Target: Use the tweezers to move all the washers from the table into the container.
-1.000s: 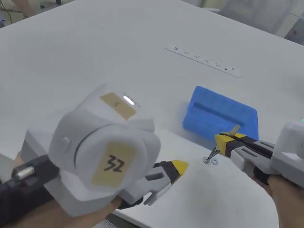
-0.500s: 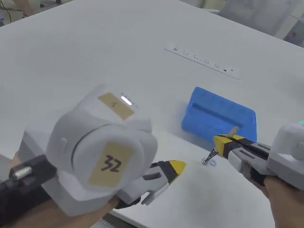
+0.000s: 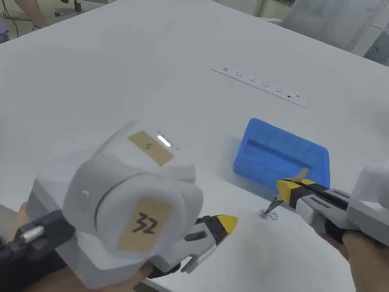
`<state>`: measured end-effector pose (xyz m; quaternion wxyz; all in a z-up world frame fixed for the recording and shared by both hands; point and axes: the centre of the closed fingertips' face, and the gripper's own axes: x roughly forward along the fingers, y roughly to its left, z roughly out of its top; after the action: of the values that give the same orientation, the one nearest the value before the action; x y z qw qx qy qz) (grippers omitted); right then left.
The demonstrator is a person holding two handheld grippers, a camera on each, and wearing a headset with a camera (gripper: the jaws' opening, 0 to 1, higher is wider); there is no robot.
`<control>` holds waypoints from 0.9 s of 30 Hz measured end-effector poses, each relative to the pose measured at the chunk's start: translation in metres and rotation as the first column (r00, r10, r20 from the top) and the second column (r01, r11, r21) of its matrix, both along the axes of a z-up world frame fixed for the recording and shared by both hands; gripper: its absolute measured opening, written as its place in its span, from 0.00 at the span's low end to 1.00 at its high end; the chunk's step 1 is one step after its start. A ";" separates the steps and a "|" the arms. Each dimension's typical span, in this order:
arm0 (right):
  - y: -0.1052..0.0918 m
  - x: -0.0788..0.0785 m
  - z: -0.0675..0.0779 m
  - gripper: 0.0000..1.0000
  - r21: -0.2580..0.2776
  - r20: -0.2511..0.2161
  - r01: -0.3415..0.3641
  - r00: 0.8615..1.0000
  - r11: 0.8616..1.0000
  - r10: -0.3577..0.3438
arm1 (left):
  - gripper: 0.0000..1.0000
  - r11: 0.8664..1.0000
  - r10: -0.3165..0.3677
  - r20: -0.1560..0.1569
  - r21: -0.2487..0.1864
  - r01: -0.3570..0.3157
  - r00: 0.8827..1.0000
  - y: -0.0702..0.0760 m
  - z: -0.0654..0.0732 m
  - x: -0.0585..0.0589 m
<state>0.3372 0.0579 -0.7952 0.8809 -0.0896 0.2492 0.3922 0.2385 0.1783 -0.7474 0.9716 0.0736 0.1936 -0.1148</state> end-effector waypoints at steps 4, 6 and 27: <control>0.001 -0.001 0.007 0.00 0.007 0.004 -0.002 1.000 1.000 0.002 | 0.96 1.000 -0.002 0.004 -0.003 0.002 1.000 0.000 0.001 0.000; 0.002 -0.002 0.011 0.00 0.009 0.004 -0.005 1.000 1.000 0.005 | 0.96 1.000 -0.007 0.012 -0.008 0.007 1.000 -0.002 0.003 0.000; 0.005 0.069 0.072 0.01 0.070 0.148 0.056 0.987 0.996 -0.066 | 0.95 1.000 0.011 0.017 -0.010 -0.010 1.000 0.002 0.007 0.002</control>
<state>0.4066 0.0627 -0.7232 0.9113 -0.0824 0.1719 0.3651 0.2402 0.1802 -0.7405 0.9741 0.0688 0.1850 -0.1099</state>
